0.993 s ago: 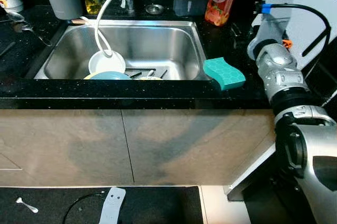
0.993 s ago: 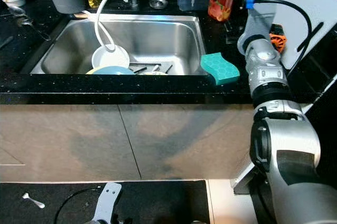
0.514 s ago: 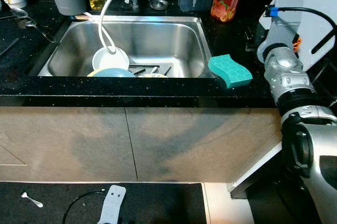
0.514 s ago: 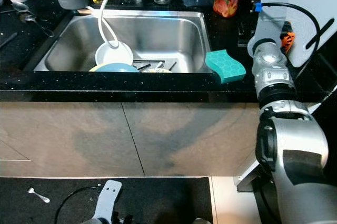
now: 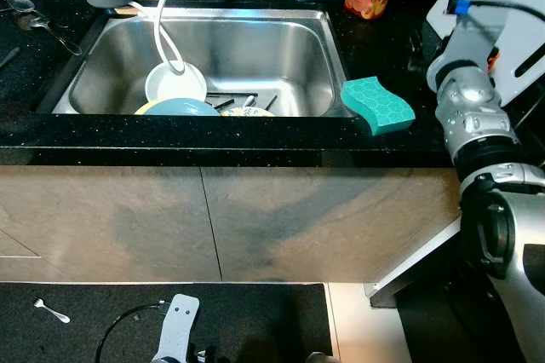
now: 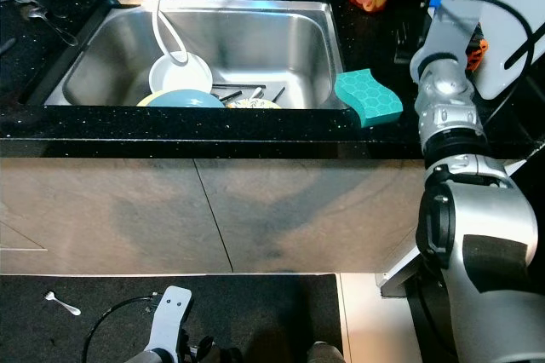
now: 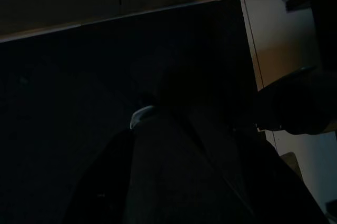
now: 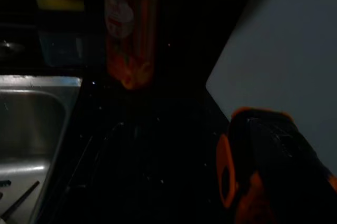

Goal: Kitchen organization

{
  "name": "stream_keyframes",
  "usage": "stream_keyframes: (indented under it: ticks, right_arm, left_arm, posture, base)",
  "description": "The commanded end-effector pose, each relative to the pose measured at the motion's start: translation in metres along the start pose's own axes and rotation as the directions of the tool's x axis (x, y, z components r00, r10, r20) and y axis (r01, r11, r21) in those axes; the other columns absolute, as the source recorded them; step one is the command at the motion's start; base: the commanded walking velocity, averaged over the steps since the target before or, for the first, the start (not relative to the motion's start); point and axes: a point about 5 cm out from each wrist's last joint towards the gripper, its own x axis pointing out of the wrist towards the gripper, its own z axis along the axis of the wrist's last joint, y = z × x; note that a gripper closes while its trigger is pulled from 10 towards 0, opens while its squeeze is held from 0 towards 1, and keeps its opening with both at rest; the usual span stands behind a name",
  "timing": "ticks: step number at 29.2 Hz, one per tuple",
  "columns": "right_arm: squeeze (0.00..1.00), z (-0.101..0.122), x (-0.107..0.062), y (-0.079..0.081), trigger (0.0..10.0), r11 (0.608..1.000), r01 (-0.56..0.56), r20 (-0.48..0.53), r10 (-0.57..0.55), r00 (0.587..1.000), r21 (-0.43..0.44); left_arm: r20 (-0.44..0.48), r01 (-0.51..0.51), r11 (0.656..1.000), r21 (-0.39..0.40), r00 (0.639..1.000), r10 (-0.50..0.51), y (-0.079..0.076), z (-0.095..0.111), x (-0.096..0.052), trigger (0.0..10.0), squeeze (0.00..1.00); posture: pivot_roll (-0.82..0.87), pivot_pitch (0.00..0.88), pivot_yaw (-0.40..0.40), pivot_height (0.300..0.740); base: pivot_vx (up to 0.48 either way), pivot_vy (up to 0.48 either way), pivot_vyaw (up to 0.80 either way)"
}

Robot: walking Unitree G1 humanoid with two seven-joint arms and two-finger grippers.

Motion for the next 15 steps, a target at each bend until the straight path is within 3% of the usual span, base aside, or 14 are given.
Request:
stream_keyframes:
  ticks: [1, 7, 8, 15]
  right_arm:
    - [0.00, 0.005, 0.001, -0.005, 10.0, 1.000, 0.013, 0.016, -0.013, 1.000, -0.002]
    - [0.00, 0.013, 0.002, -0.010, 10.0, 0.999, 0.034, 0.049, -0.033, 0.998, -0.029]
    - [0.00, 0.013, 0.002, -0.017, 10.0, 0.995, 0.076, 0.039, -0.074, 0.997, -0.066]
    - [0.00, 0.002, 0.001, -0.024, 10.0, 0.988, 0.107, -0.040, -0.112, 0.993, -0.111]
  left_arm:
    - [-0.129, -0.001, 1.000, -0.022, 0.992, -0.001, 0.001, -0.038, -0.012, 10.0, 0.00]
    - [-0.128, 0.004, 1.000, -0.016, 0.992, -0.006, 0.001, -0.040, -0.013, 10.0, 0.00]
    - [-0.129, 0.007, 1.000, -0.014, 0.992, -0.009, 0.000, -0.040, -0.013, 10.0, 0.00]
    - [-0.129, 0.012, 1.000, -0.012, 0.992, -0.013, 0.000, -0.039, -0.012, 10.0, 0.00]
  posture:
    - [0.04, 0.148, -0.008, 0.740]
    - [0.04, 0.147, -0.010, 0.740]
    - [0.04, 0.145, -0.011, 0.740]
    - [0.04, 0.147, -0.012, 0.740]
  base:
    - [0.000, 0.000, 0.00]
    - [0.000, 0.000, 0.00]
    - [0.000, 0.000, 0.00]
    - [0.000, 0.000, 0.00]
